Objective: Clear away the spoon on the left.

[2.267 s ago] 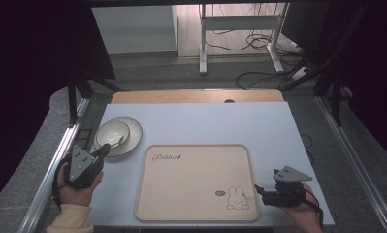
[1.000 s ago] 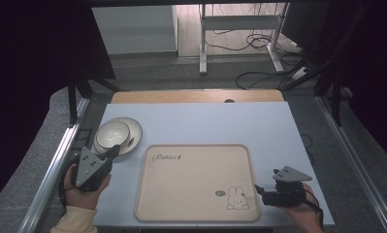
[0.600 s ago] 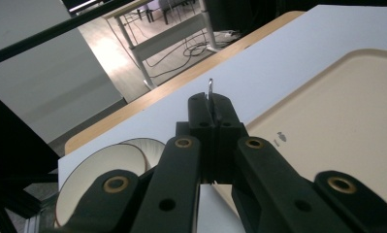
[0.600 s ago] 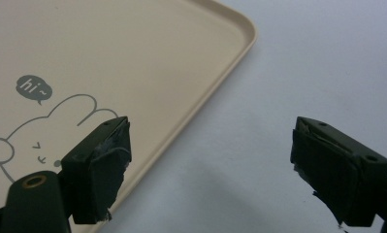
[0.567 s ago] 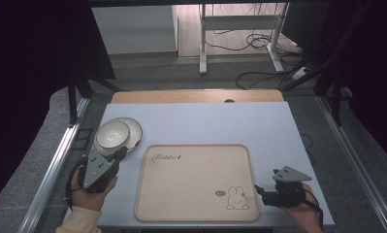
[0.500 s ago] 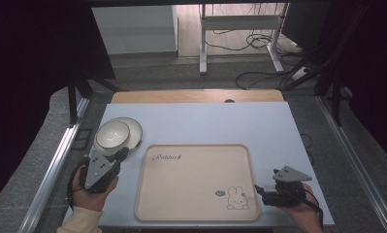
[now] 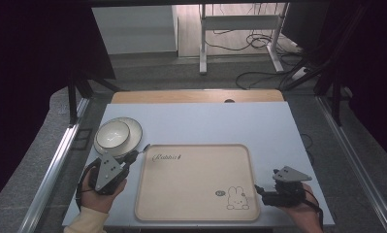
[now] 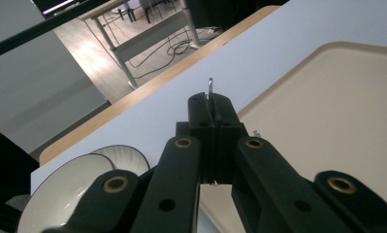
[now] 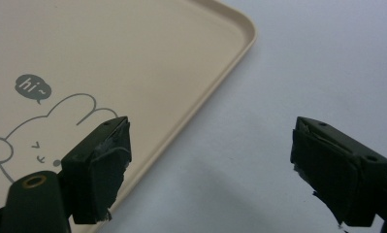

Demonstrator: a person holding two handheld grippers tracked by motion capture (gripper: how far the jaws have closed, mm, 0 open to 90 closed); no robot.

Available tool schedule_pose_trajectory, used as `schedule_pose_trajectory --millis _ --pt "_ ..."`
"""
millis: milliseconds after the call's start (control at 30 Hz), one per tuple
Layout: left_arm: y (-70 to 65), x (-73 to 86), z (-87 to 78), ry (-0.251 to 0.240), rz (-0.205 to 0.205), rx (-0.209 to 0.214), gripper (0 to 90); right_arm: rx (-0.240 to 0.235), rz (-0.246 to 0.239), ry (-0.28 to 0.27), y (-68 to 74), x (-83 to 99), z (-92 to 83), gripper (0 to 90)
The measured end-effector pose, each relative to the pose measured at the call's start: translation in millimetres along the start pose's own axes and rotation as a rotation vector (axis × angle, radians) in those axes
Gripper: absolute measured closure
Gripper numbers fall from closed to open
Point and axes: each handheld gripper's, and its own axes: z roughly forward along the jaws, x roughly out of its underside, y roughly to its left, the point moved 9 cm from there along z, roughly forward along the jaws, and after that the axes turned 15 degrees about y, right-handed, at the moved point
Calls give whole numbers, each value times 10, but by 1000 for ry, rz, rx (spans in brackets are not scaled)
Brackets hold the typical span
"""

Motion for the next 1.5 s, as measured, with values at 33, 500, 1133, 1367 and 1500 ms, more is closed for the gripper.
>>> schedule_pose_trajectory --millis 33,500,1133,1367,1500 --pt "-9 -1 4 2 5 -1 900 0 0 0 0 0 0 150" --pt "-108 25 111 23 27 11 900 -1 -2 1 1 1 3 149" --pt "-259 124 329 88 90 20 900 -1 -4 4 4 4 10 149" --pt "-304 154 404 114 123 14 900 -2 -4 5 3 7 12 149" --pt "-317 162 422 120 137 13 900 0 -9 8 -1 12 19 149"
